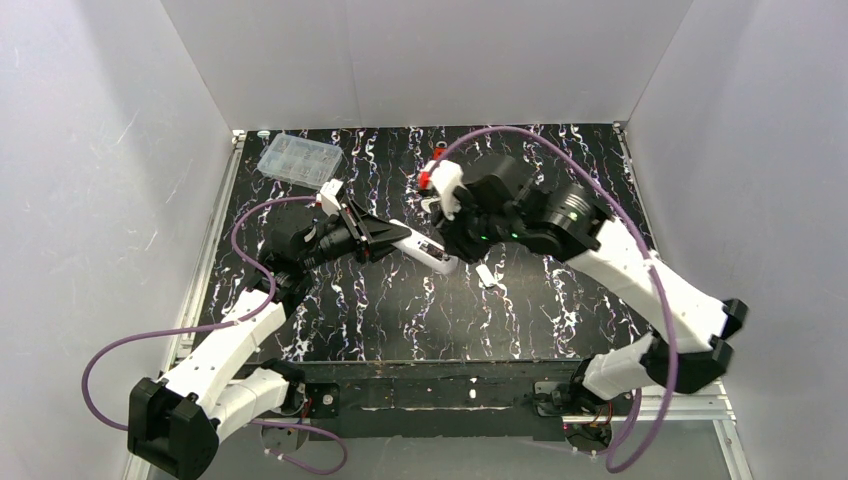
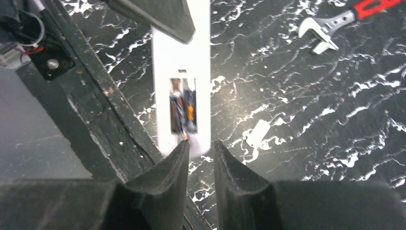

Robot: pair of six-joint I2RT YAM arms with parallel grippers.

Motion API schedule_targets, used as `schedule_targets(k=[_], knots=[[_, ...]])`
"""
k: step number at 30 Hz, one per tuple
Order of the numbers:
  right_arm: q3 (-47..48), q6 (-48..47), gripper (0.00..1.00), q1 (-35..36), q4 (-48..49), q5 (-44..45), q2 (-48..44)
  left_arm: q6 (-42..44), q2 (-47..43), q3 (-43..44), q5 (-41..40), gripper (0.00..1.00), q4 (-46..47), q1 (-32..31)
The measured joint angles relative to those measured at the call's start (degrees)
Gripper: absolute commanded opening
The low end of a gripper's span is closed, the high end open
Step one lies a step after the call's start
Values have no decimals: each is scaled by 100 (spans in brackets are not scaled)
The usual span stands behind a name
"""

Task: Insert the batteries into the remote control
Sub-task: Load the battery into the remote control.

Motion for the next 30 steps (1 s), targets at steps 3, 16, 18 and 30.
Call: schedule_targets(k=[3, 16, 18, 30], knots=[[-710, 286, 22, -144, 245, 90, -691, -17, 11, 0, 0, 0, 48, -13], [-1207, 658, 1, -264, 610, -179, -1062, -28, 24, 0, -4, 0, 94, -28], [-1207, 678, 1, -264, 671, -236, -1036, -26, 28, 0, -7, 0, 90, -31], [-1207, 699, 1, -264, 734, -450, -866, -26, 28, 0, -13, 0, 90, -35]])
